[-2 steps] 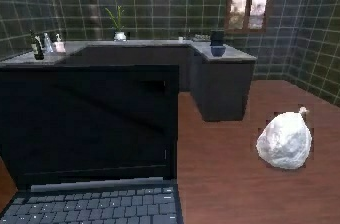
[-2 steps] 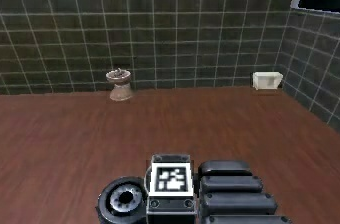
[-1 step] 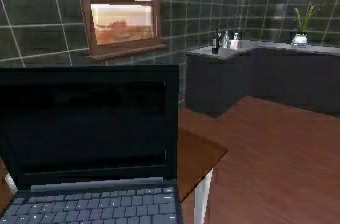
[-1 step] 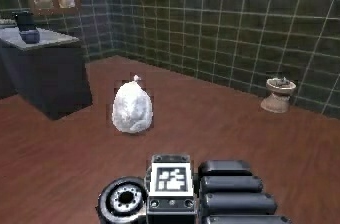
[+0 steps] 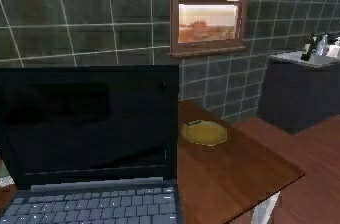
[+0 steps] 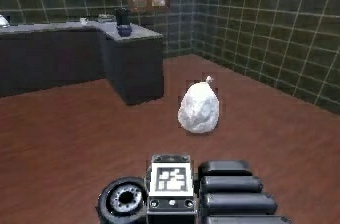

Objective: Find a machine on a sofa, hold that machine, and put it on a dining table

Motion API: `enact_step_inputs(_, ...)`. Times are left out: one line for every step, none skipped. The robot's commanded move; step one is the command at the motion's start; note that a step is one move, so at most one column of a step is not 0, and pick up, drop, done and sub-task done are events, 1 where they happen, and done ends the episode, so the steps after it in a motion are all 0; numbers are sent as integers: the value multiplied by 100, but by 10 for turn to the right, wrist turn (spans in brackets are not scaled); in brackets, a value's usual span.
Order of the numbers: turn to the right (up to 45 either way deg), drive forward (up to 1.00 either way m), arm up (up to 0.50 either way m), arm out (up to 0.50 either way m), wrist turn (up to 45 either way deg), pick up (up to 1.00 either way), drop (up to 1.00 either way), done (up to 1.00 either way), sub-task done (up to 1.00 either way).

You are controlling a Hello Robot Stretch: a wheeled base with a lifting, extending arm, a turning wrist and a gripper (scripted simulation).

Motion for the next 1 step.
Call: enact_step_inputs(450, 0, 0, 0, 0, 0, 0, 0, 0)
